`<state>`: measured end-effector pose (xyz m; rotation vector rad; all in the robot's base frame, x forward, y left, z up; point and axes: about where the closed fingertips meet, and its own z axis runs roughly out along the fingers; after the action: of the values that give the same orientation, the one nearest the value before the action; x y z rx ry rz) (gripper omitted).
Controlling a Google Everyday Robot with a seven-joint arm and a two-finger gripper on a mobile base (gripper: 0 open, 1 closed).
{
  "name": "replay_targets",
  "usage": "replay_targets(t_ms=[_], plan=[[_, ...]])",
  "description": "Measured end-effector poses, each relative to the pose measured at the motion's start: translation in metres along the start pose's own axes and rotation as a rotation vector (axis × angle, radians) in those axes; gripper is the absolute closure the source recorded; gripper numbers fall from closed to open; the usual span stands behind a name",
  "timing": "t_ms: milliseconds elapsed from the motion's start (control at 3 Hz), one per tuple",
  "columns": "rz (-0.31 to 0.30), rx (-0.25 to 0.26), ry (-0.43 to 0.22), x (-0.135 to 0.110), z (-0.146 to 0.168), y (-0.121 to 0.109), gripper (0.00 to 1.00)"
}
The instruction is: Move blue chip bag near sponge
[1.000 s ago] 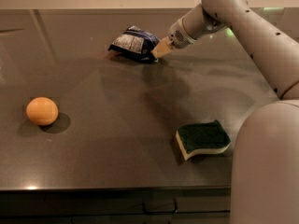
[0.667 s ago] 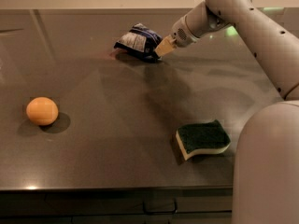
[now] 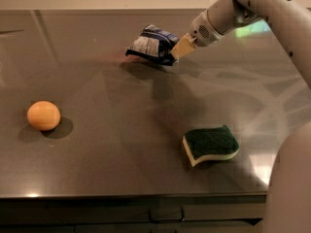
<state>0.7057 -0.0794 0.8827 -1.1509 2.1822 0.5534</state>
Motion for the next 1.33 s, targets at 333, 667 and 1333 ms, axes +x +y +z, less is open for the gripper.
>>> replay_targets(t_ms=[333,667,1333], plan=[[-0.036,-0.052,0.030,0.014,-0.023,0.030,1.00],[-0.057,-0.107,0.065,0.033,-0.042,0.064,1.00],[-0.040,-0.146,0.141,0.069,-0.079,0.118,1.00]])
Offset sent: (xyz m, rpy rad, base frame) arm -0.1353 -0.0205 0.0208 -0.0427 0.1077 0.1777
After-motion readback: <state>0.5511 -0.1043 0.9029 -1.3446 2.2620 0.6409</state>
